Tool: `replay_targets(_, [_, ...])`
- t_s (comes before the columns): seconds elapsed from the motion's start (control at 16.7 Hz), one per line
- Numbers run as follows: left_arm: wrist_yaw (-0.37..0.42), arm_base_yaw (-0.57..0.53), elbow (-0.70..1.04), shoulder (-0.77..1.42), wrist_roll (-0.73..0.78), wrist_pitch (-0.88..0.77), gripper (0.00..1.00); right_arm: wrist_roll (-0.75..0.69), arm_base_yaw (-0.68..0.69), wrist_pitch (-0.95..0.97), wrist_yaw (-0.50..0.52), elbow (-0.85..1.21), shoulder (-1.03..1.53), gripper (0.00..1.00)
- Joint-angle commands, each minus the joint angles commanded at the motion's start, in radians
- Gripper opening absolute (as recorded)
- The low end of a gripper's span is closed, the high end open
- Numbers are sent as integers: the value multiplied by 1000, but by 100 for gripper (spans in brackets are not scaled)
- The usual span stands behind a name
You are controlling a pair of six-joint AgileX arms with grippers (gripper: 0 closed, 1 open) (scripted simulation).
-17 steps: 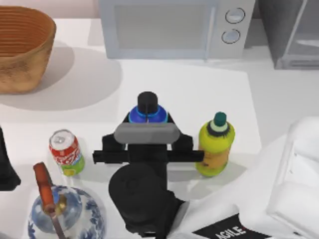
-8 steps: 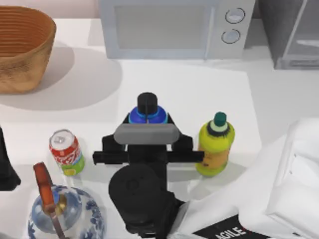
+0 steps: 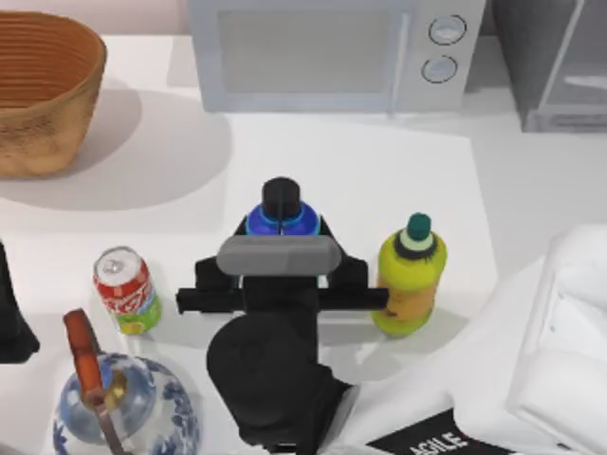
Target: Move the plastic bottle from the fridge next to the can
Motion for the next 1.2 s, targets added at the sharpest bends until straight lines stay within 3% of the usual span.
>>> replay_targets(0.18, [0, 0, 0, 0, 0, 0, 100, 0, 0, 0, 0, 0, 0, 98])
replay_targets(0.24, [0, 0, 0, 0, 0, 0, 100, 0, 0, 0, 0, 0, 0, 100])
replay_targets(0.78, [0, 0, 0, 0, 0, 0, 100, 2, 2, -1, 3, -1, -2, 100])
replay_targets(1.2, [0, 0, 0, 0, 0, 0, 100, 40, 72, -21, 71, -49, -33, 100])
